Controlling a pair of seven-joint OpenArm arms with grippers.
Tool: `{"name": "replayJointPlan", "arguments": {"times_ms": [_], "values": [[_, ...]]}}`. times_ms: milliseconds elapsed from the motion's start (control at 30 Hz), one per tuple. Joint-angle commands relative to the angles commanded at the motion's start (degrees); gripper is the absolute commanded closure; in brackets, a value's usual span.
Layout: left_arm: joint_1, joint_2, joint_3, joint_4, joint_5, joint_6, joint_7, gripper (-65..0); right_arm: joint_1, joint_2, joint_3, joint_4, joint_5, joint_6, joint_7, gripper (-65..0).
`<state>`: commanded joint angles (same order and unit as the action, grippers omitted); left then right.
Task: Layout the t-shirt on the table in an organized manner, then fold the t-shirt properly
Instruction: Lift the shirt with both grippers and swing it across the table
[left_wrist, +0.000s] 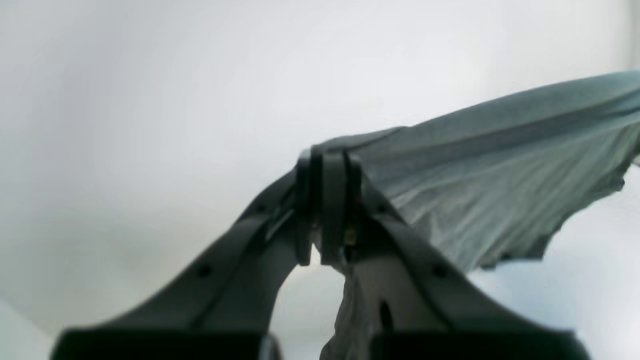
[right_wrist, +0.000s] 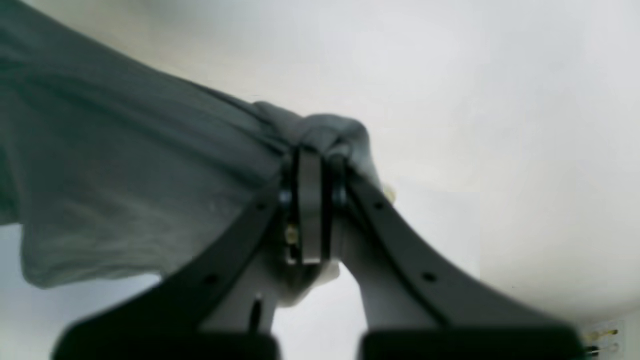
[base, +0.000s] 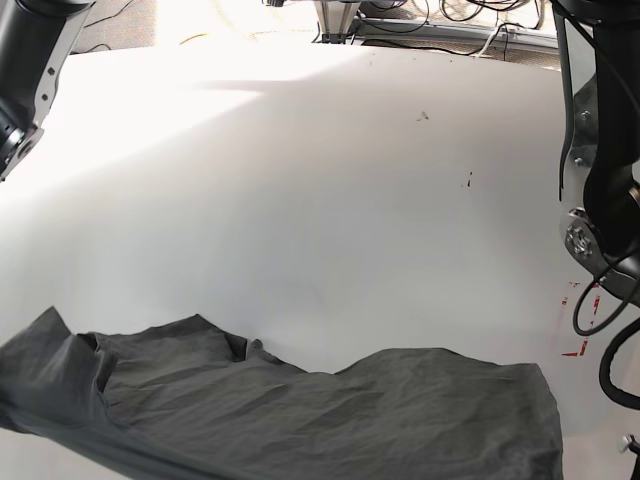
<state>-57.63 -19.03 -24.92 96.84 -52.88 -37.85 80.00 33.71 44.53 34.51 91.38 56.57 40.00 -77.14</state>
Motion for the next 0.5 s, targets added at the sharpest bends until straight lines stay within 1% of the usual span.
{"name": "replayJointPlan", "arguments": {"times_ms": [67, 133, 233, 300, 333, 367, 400, 500], "values": [[5.27, -0.18, -0.7, 1.32, -0.09, 0.0, 0.0, 0.0, -6.77, -1.67, 2.81, 2.02, 1.41, 0.0, 0.0, -0.6], [12.48, -0.18, -1.32, 2.73, -0.09, 0.0, 0.0, 0.0, -14.95, -4.75, 6.77, 4.04, 2.73, 0.0, 0.0, -0.6], [20.4, -0.18, -2.37, 4.31, -0.88, -0.26, 0.0, 0.0, -22.33, -8.09, 9.76, 6.42, 3.87, 0.0, 0.0, -0.6], [29.98, -0.09, -4.66, 5.54, -2.99, -1.32, 0.0, 0.0, -29.54, -12.22, 11.87, 9.67, 4.66, 0.0, 0.0, -0.6], [34.02, 0.09, -5.71, 5.63, -4.04, -1.58, 0.0, 0.0, -32.09, -13.98, 12.4, 11.08, 4.66, 0.0, 0.0, -0.6], [35.34, 0.09, -6.15, 5.63, -4.4, -1.58, 0.0, 0.0, -33.14, -14.77, 12.48, 11.6, 4.57, 0.0, 0.0, -0.6], [39.47, 0.18, -7.3, 5.63, -5.71, -1.58, 0.0, 0.0, -35.6, -16.79, 12.75, 12.92, 4.48, 0.0, 0.0, -0.6], [47.38, 0.18, -9.05, 5.63, -8.62, -1.49, 0.0, 0.0, -40.44, -20.04, 13.19, 15.3, 4.48, 0.0, 0.0, -0.6]]}}
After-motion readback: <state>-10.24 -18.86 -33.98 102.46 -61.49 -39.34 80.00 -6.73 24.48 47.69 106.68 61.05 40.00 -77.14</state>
